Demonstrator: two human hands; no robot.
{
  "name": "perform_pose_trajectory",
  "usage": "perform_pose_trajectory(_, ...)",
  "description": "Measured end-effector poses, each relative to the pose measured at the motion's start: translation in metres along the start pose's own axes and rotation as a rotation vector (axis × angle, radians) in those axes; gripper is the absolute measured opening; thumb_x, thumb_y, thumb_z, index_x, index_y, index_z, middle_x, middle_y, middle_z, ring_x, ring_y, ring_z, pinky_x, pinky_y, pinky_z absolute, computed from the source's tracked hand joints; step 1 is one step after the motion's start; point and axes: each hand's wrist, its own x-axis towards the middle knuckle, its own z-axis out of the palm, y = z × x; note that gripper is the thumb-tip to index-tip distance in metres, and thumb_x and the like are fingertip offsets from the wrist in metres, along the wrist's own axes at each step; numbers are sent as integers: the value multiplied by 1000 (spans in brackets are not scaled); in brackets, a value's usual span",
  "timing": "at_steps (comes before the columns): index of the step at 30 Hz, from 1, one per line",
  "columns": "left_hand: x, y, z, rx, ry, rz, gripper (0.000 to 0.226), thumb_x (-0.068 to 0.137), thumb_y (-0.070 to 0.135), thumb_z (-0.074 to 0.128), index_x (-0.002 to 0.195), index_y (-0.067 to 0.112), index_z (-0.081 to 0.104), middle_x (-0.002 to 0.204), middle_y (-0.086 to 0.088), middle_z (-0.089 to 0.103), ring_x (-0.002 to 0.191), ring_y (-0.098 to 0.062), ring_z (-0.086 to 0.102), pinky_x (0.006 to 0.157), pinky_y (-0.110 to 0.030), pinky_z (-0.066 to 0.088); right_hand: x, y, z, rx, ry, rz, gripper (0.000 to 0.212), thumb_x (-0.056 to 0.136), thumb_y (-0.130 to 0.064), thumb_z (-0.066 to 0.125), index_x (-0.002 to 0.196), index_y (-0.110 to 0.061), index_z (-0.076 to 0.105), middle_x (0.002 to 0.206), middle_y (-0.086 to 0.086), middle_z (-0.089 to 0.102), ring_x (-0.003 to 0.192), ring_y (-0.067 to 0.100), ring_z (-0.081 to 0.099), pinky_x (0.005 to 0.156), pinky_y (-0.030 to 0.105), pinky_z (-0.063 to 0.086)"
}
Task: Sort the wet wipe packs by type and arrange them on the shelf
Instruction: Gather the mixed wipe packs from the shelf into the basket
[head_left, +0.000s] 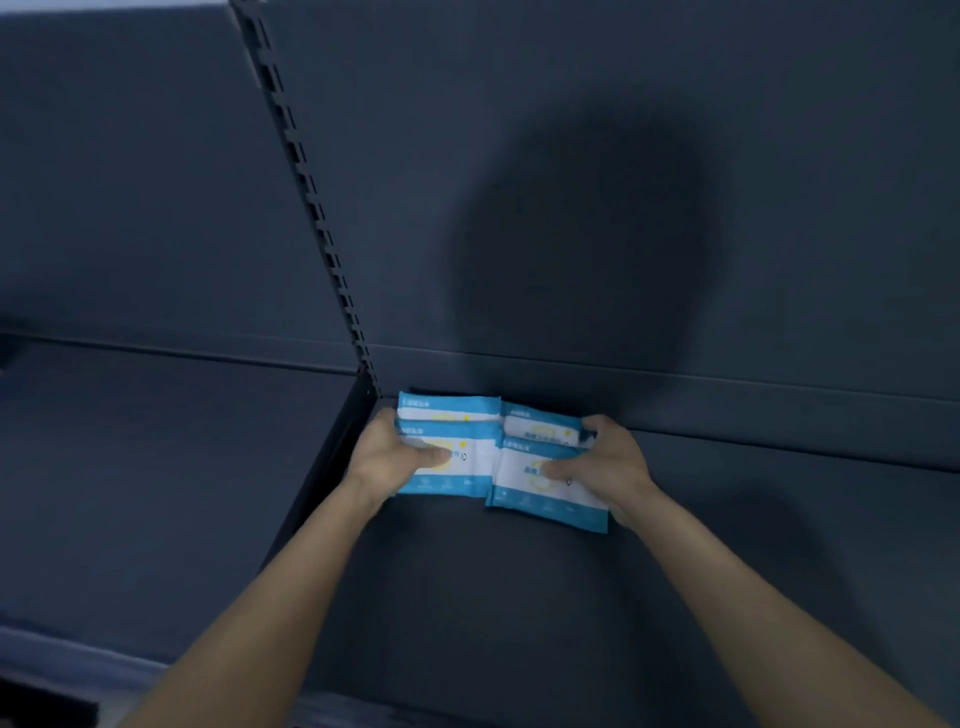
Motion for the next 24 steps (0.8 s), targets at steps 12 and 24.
perform_pose_trajectory(12,-52,13,-12,-144,334,172,41,73,2,79,90,26,51,99,3,70,92,-16,68,85,-40,56,-28,-40,23,152,-74,-284,44,69,-5,80,101,-18,53,97,1,65,81,13,65,67,26,53)
perform_pose_trajectory(24,-173,-19,-93,-208,845,236,41,75,3,76,93,33,55,89,18,69,81,3,66,71,-19,54,-114,-90,119,195,-450,-506,35,73,-3,78,89,-27,57,91,-6,69,81,9,69,69,28,57)
